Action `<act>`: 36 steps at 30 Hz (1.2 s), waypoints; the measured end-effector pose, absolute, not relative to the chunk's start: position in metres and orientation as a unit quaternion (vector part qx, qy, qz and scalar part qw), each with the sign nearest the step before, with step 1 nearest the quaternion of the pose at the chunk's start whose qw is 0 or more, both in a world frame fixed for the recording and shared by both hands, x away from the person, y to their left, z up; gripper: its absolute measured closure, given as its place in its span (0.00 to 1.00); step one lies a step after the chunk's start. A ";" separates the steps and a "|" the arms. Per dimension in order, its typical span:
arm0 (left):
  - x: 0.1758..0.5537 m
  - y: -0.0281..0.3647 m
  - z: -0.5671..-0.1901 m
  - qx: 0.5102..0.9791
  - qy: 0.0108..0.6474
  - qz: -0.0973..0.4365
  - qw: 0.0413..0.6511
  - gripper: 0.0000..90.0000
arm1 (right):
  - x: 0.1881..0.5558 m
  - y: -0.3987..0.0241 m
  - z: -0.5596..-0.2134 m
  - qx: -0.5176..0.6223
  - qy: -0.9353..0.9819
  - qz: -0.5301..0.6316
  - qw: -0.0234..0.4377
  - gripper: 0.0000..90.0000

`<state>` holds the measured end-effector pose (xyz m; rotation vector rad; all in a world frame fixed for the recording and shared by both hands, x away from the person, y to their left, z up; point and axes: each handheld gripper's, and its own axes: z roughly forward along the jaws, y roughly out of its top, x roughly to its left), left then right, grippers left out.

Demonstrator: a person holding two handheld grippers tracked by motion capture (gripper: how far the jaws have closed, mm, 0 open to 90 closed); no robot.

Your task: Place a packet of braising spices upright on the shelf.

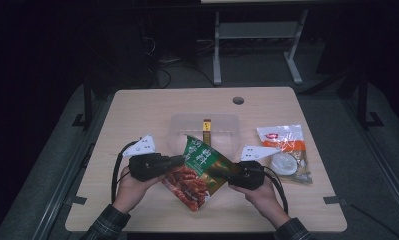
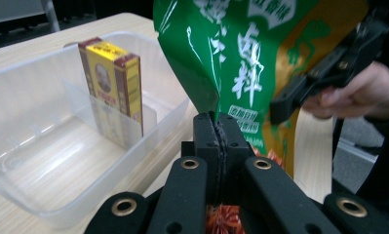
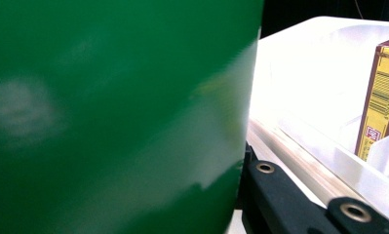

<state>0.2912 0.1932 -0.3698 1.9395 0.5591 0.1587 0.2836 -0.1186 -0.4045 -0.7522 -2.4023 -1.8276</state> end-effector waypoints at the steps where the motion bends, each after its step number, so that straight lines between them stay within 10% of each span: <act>1: 0.290 0.194 -0.371 0.815 0.231 0.067 0.527 0.99 | 0.283 -0.119 -0.404 -0.241 -0.775 -0.584 0.016 0.99; 14: 0.285 0.204 -0.382 0.830 0.238 0.081 0.498 0.94 | 0.281 -0.123 -0.391 -0.203 -0.807 -0.554 -0.001 0.99; 36: 0.255 0.220 -0.431 0.872 0.248 0.084 0.414 0.20 | 0.289 -0.127 -0.370 -0.219 -0.800 -0.559 -0.003 0.99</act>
